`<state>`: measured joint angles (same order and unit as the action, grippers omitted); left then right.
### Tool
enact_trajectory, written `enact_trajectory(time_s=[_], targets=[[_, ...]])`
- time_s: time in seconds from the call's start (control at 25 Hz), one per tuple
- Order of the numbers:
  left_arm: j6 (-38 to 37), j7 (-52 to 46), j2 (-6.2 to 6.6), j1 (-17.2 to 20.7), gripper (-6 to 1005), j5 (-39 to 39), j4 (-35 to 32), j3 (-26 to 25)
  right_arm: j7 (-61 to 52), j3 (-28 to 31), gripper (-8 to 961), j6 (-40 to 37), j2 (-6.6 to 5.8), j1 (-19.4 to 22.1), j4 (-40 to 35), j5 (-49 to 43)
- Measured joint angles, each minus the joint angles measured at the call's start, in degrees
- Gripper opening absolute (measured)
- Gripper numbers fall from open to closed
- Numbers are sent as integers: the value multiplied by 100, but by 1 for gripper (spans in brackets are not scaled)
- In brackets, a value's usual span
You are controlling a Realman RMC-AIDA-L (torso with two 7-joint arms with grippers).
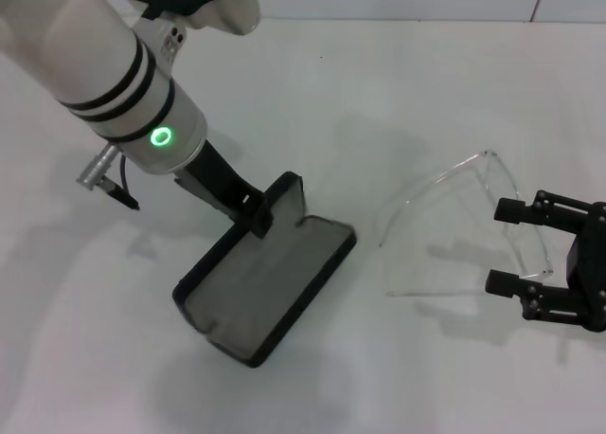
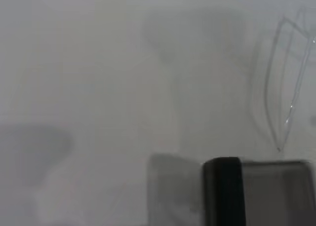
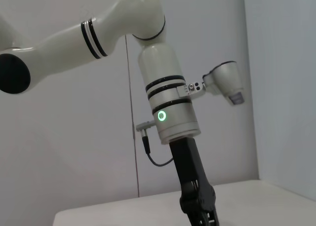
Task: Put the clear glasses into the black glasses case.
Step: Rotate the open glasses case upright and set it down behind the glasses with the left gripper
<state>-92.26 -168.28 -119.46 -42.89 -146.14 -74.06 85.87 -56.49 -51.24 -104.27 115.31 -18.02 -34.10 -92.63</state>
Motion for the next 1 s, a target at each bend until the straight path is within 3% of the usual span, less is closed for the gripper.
enact_trajectory(time_s=[0.16, 0.6, 1.0], targets=[[-26, 217, -9, -45, 215, -238, -114, 28, 79, 6, 754, 29, -8, 0, 58, 115], [35, 1194, -16, -63, 196, -523, -557, 35, 206, 106, 754, 40, -27, 0, 81, 296], [727, 4052, -40, 456, 196, -451, -1328, 494, 358, 150, 754, 15, -19, -14, 288, 440]])
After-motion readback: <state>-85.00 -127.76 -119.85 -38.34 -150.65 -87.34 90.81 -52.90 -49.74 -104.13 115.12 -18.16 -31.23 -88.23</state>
